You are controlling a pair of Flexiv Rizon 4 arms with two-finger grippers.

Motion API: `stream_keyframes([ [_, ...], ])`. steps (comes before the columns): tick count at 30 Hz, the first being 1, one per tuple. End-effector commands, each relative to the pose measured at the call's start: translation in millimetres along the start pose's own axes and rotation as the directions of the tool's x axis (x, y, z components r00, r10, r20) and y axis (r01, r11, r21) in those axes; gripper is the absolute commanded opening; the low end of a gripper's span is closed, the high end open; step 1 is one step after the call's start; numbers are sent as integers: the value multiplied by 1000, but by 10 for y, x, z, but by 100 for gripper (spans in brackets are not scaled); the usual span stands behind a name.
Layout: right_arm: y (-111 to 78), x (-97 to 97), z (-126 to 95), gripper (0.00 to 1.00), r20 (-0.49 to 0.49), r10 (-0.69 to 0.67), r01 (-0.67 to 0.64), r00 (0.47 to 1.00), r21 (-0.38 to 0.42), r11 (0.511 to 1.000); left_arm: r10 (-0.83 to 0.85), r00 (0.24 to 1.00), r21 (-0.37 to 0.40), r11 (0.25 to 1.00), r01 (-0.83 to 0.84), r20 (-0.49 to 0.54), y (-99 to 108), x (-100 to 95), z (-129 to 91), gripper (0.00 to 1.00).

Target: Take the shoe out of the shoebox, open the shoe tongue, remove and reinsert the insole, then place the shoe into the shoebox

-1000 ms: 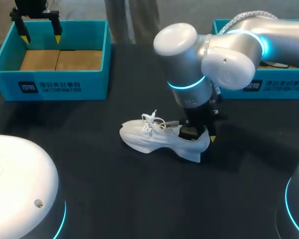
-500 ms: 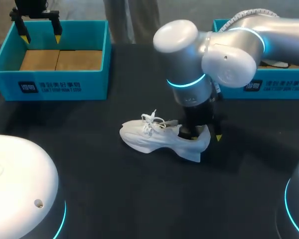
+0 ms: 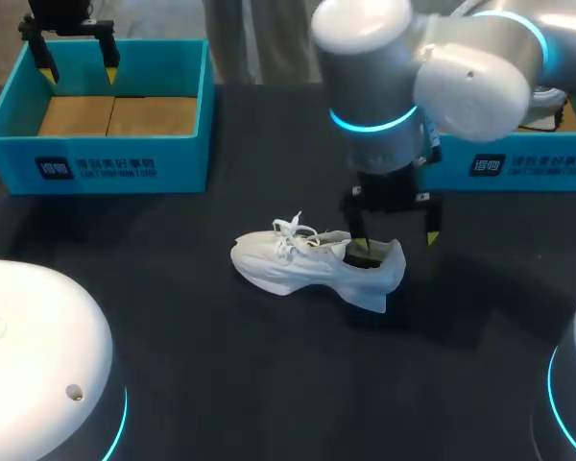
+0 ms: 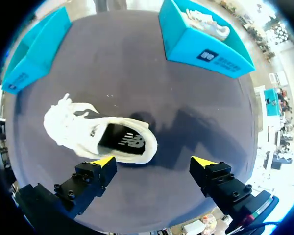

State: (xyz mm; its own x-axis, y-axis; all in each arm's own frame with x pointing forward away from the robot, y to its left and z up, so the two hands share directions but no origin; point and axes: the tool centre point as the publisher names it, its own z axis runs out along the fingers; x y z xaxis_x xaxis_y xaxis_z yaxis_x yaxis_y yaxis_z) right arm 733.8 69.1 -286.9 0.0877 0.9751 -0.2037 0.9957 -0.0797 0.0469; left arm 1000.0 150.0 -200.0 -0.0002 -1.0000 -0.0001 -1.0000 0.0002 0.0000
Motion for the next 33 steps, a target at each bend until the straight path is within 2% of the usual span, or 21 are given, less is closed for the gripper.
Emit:
stream_keyframes([
  [1,-37,-286,-159,100,-159,-22,15,987,-43,999,0,1000,0,1000,0,0,0,0,0,100],
  [7,83,-418,-269,100,-255,-49,31,966,-76,997,0,1000,0,1000,0,0,0,0,0,100],
  [12,196,-510,-306,100,-229,-54,38,972,-71,997,0,1000,0,1000,0,0,0,0,0,100],
  [33,196,-510,-306,100,-229,-54,38,972,-71,997,0,1000,0,1000,0,0,0,0,0,100],
])
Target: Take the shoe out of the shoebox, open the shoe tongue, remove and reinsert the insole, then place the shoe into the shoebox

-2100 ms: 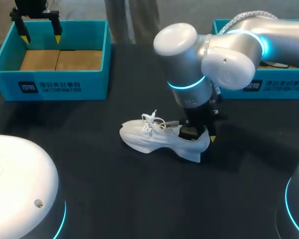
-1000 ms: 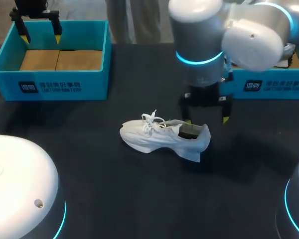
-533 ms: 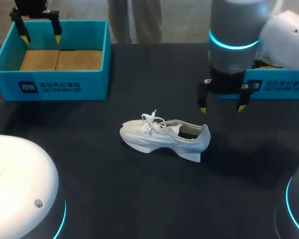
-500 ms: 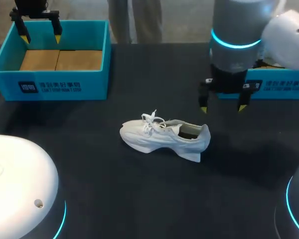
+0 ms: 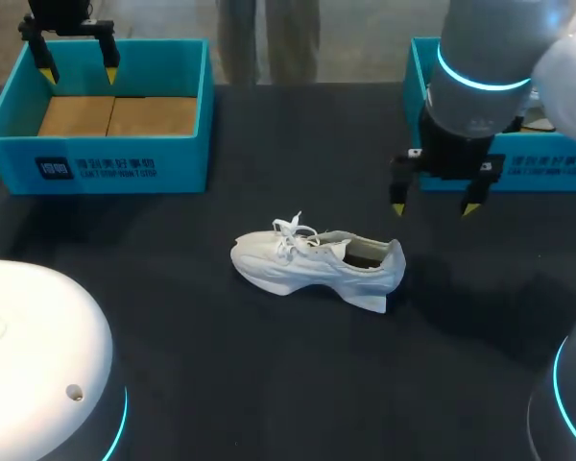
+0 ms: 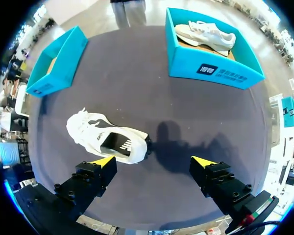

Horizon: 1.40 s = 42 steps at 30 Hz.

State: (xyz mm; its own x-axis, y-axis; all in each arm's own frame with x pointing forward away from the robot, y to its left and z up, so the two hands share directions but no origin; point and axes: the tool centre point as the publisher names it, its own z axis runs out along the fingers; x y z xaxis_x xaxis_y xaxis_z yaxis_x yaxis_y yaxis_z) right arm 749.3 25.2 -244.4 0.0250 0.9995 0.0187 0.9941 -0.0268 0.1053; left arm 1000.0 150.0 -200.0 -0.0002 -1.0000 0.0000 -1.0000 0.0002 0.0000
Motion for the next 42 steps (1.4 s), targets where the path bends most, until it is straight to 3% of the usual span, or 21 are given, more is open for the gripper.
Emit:
stream_keyframes([
  [1,-1,2,-40,100,-62,-112,110,992,-37,993,0,1000,0,1000,0,0,0,0,0,100],
  [6,37,-66,-69,100,-149,-378,352,914,-174,920,0,1000,0,1000,0,0,0,0,0,100],
  [9,13,-76,-80,100,-184,-543,503,819,-225,835,0,1000,0,1000,0,0,0,0,0,100],
  [15,-94,-52,-122,100,-212,-799,746,562,-286,601,0,1000,0,1000,0,0,0,0,0,100],
  [20,-163,-10,-105,100,-125,-912,876,390,-256,409,0,1000,0,1000,0,0,0,0,0,100],
  [25,-189,-31,-49,100,-30,-962,941,273,-198,273,0,1000,0,1000,0,0,0,0,0,100],
  [27,-185,-55,-26,100,17,-966,952,259,-170,253,0,1000,0,1000,0,0,0,0,0,100],
  [42,-185,-55,-26,100,17,-966,952,259,-170,253,0,1000,0,1000,0,0,0,0,0,100],
])
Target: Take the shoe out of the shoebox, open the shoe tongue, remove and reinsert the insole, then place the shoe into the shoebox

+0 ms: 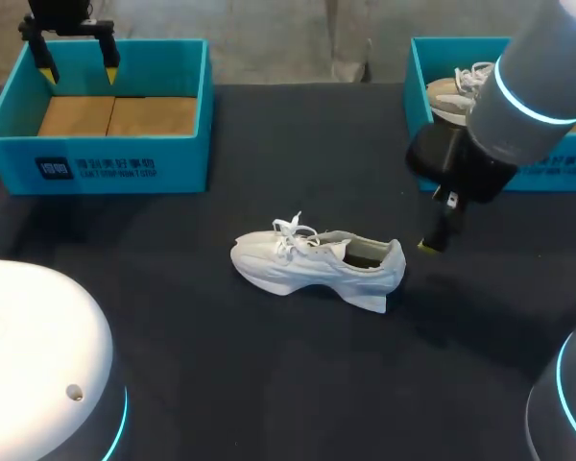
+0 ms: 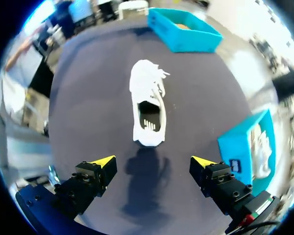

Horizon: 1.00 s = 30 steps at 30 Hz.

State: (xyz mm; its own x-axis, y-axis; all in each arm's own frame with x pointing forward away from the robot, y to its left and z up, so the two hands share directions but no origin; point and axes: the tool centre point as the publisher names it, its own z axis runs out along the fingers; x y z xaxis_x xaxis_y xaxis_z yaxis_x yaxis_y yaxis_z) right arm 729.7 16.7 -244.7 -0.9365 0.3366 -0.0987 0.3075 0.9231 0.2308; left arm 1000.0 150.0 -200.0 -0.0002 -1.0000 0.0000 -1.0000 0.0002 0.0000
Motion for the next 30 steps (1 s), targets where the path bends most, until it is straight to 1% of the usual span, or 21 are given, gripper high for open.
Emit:
stream_keyframes([
  [1,36,4,0,100,2,-55,55,998,11,998,0,1000,0,1000,0,0,0,0,0,100],
  [18,36,4,0,100,2,-55,55,998,11,998,0,1000,0,1000,0,0,0,0,0,100],
  [19,27,-4,7,100,3,-36,36,999,-16,999,0,1000,0,1000,0,0,0,0,0,100],
  [20,-1,-10,28,100,27,-46,48,999,-48,998,0,1000,0,1000,0,0,0,0,0,100],
  [21,-11,-10,40,100,28,-41,44,999,-104,994,0,1000,0,1000,0,0,0,0,0,100],
  [22,-20,-11,45,100,16,-25,27,1000,-137,990,0,1000,0,1000,0,0,0,0,0,100],
  [23,-33,-9,43,100,17,-36,39,999,-197,980,0,1000,0,1000,0,0,0,0,0,100],
  [25,-49,-9,33,100,27,-49,53,998,-221,974,0,1000,0,1000,0,0,0,0,0,100],
  [26,-68,-6,29,100,9,-69,69,998,-278,958,0,1000,0,1000,0,0,0,0,0,100],
  [27,-77,-16,24,100,12,-73,73,997,-303,950,0,1000,0,1000,0,0,0,0,0,100],
  [30,-123,-41,37,100,25,-147,146,989,-337,930,0,1000,0,1000,0,0,0,0,0,100],
])
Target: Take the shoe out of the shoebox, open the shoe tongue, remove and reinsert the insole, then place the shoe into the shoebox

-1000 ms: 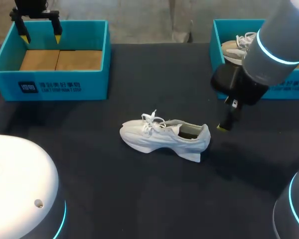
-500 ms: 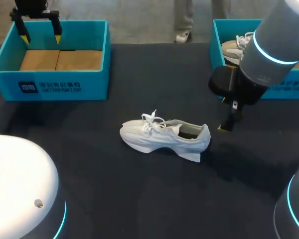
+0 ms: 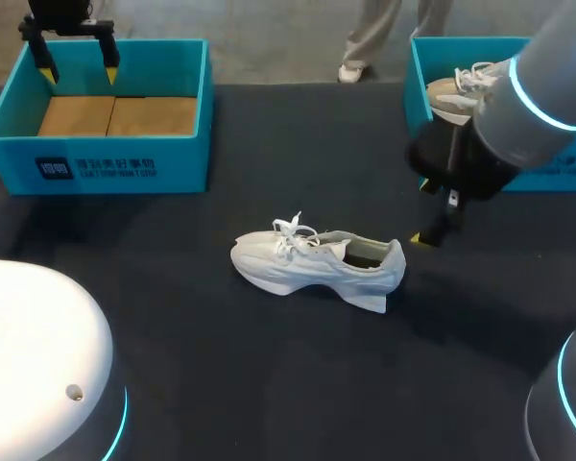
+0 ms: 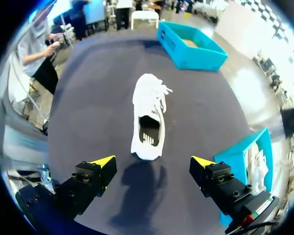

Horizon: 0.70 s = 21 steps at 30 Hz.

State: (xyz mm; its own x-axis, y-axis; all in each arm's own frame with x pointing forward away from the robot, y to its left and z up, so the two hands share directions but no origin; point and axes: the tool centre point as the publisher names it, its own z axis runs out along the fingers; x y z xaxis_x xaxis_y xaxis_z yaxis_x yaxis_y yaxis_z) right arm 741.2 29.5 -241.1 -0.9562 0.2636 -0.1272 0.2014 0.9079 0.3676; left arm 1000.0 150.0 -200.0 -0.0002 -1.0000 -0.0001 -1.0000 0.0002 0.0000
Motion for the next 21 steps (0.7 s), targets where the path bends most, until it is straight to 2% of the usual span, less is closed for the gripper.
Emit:
stream_keyframes([
  [1,-304,42,-5,100,4,-84,83,996,-197,977,0,1000,0,1000,0,0,0,1,0,100],
  [5,-411,17,68,100,-27,-114,104,993,-242,965,0,1000,0,1000,0,0,0,1,0,100],
  [11,-576,-45,212,100,-58,-86,63,995,-323,944,0,1000,0,1000,0,0,0,1,0,100],
  [16,-677,-92,301,100,-61,-98,60,993,-449,891,0,1000,0,1000,0,0,0,1,0,100],
  [21,-757,-109,355,100,-44,-139,99,989,-497,862,0,1000,0,1000,0,0,0,1,0,100],
])
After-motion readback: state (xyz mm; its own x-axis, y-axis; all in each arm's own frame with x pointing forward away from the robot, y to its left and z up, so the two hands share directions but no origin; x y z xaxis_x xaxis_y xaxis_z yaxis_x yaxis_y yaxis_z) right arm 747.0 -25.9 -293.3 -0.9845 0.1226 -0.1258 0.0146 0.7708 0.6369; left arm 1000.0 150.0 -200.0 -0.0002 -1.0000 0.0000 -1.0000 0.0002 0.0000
